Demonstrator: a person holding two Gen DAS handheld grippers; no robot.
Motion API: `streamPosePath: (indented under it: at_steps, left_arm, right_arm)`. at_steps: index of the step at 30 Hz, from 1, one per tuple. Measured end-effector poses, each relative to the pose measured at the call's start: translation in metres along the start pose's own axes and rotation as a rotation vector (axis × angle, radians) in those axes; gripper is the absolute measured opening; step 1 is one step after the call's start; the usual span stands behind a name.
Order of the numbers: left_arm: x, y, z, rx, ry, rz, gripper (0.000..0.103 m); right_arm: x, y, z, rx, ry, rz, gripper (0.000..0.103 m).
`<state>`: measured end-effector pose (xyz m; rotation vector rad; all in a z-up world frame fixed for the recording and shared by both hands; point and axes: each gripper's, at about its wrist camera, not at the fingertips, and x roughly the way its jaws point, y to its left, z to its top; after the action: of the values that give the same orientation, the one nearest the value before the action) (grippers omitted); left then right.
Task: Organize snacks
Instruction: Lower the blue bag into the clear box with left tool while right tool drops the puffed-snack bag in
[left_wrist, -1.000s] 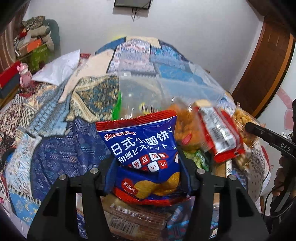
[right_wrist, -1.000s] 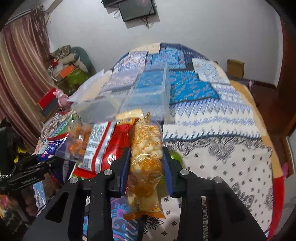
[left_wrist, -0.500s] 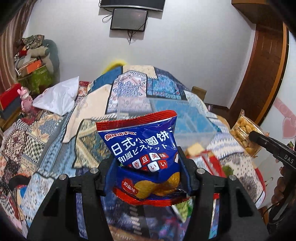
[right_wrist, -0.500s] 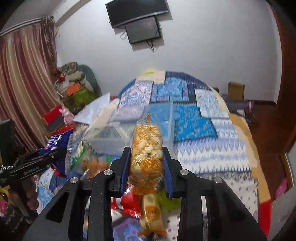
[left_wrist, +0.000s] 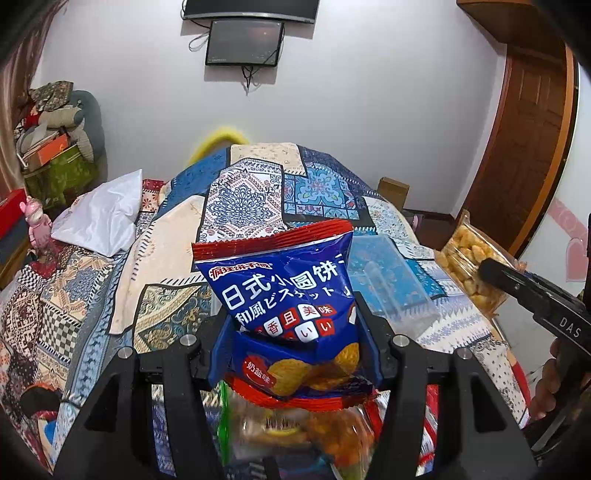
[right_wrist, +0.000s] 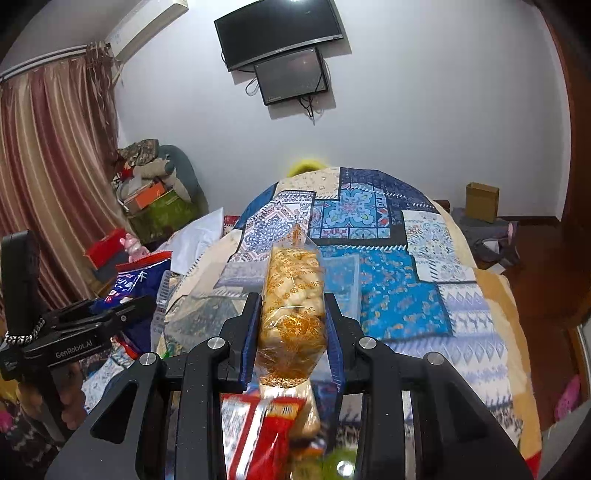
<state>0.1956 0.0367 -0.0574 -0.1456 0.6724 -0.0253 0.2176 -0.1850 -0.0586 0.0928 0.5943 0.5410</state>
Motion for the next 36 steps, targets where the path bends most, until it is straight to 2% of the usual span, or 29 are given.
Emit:
streamPosePath:
  at_steps: [5, 15, 21, 31, 36]
  left_arm:
    - [0.031, 0.003, 0.008, 0.011, 0.047, 0.011, 0.057]
    - [0.094, 0.012, 0.017, -0.001, 0.153, 0.028, 0.057]
    - [0.116, 0.012, 0.014, 0.015, 0.197, 0.055, 0.057]
    - [0.116, 0.011, 0.016, 0.035, 0.187, 0.067, 0.059]
    - [0.093, 0.012, 0.02, 0.021, 0.163, 0.062, 0.062]
  right_arm:
    - [0.028, -0.001, 0.006, -0.012, 0.037, -0.001, 0.03]
    - [0.088, -0.012, 0.0, 0.002, 0.165, 0.008, 0.03]
    - [0.104, -0.008, -0.007, -0.024, 0.215, 0.009, 0.03]
    - [0.118, -0.004, -0.013, -0.045, 0.278, -0.001, 0.03]
    - [0.103, -0.002, -0.007, -0.053, 0.259, -0.011, 0.04]
